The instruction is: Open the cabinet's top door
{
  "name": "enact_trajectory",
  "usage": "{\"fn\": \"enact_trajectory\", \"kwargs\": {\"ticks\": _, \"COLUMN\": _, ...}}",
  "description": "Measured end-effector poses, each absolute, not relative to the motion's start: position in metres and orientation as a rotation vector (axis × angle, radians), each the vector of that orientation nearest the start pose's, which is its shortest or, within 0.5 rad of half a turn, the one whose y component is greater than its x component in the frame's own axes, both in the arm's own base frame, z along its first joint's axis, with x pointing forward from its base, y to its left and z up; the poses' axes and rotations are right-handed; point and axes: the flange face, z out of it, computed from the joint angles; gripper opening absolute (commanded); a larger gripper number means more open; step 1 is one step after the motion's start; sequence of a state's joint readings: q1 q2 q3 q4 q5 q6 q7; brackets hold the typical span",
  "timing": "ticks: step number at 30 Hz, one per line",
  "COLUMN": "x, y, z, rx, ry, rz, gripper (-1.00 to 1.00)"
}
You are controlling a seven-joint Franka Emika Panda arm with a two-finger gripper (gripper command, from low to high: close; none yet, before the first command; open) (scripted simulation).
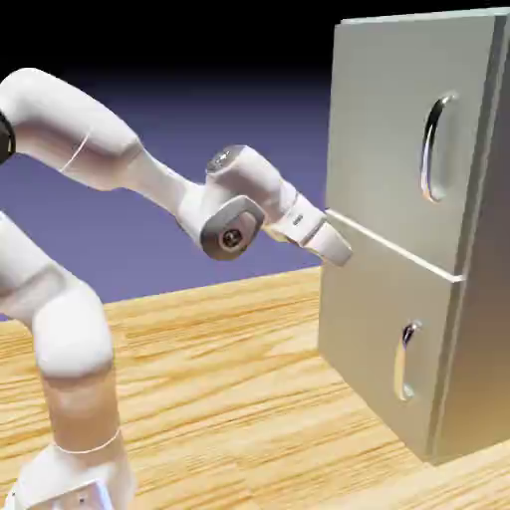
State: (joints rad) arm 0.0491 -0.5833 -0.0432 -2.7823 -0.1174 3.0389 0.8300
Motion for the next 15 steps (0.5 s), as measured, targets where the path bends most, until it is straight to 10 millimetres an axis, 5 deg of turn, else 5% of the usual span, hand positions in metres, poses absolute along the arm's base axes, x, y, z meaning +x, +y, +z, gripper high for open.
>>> {"fn": "enact_trajectory", "kwargs": {"ticks": 15, "x": 0.389, "y": 0.026, "z": 0.565, "rx": -2.273, "ry": 0.792, "rz": -1.340, "gripper": 0.00}}
